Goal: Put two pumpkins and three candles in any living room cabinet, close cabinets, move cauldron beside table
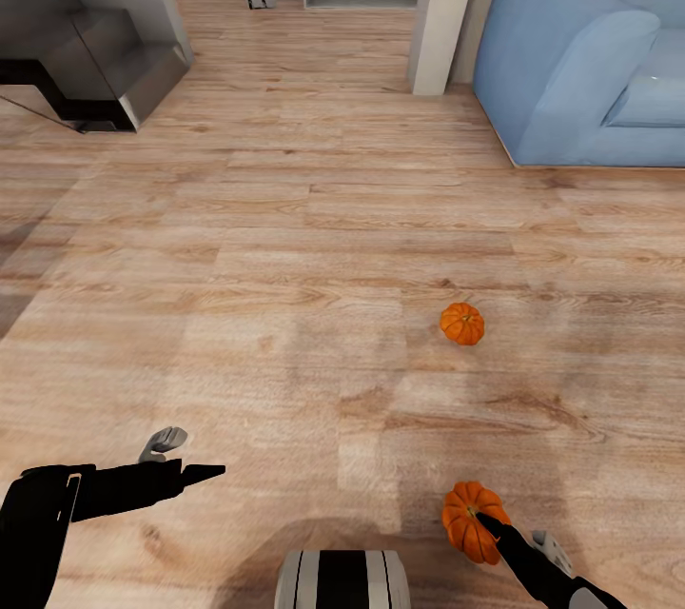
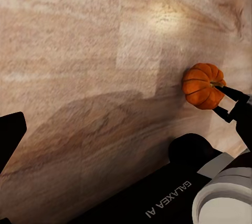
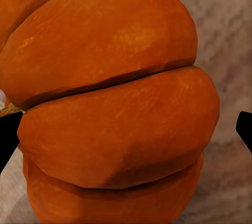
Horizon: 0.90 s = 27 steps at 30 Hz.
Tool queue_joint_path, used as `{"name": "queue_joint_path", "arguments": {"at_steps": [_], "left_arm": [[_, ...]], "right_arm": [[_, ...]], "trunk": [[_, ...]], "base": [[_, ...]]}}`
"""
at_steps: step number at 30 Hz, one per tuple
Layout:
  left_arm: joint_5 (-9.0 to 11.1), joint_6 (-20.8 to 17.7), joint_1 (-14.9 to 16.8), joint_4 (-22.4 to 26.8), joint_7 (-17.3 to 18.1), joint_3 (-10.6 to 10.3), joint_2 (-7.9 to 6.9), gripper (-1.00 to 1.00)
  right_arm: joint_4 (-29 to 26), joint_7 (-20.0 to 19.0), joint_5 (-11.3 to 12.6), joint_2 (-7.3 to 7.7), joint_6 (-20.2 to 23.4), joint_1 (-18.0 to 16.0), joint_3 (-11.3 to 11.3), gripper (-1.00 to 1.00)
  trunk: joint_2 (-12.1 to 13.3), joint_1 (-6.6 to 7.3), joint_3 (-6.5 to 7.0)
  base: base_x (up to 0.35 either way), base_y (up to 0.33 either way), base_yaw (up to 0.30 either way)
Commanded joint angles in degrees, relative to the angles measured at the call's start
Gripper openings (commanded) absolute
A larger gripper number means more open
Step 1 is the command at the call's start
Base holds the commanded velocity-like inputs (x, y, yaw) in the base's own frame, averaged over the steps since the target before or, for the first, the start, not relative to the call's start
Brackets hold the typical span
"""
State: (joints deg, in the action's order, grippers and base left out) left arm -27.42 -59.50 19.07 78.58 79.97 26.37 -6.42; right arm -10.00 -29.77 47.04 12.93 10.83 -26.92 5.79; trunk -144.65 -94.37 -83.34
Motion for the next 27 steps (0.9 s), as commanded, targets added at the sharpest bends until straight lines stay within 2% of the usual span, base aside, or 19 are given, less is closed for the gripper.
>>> {"name": "queue_joint_path", "arguments": {"at_steps": [1,11,16,27], "left_arm": [[0.0,0.0,0.0,0.0,0.0,0.0,0.00,1.00],[0.1,0.0,0.0,0.0,0.0,0.0,-0.04,1.00],[0.1,-0.1,0.0,0.0,0.0,0.0,-0.07,1.00],[0.1,0.0,0.0,0.0,0.0,0.0,-0.08,1.00]], "right_arm": [[0.2,1.1,-0.6,0.00,-0.2,0.0,-0.3,1.00],[0.2,1.1,-0.6,-0.01,-0.3,0.0,-0.3,1.00],[0.2,1.1,-0.6,-0.08,-0.3,0.0,-0.3,1.00],[0.1,1.1,-0.7,-0.18,-0.4,0.0,-0.3,1.00]], "trunk": [[0.0,0.01,0.22],[0.0,0.04,0.44],[0.0,0.04,0.44],[0.0,0.04,0.44]], "base": [[0.000,0.000,0.000],[0.003,0.000,0.000],[0.163,0.000,0.000],[0.036,0.034,0.000]]}}
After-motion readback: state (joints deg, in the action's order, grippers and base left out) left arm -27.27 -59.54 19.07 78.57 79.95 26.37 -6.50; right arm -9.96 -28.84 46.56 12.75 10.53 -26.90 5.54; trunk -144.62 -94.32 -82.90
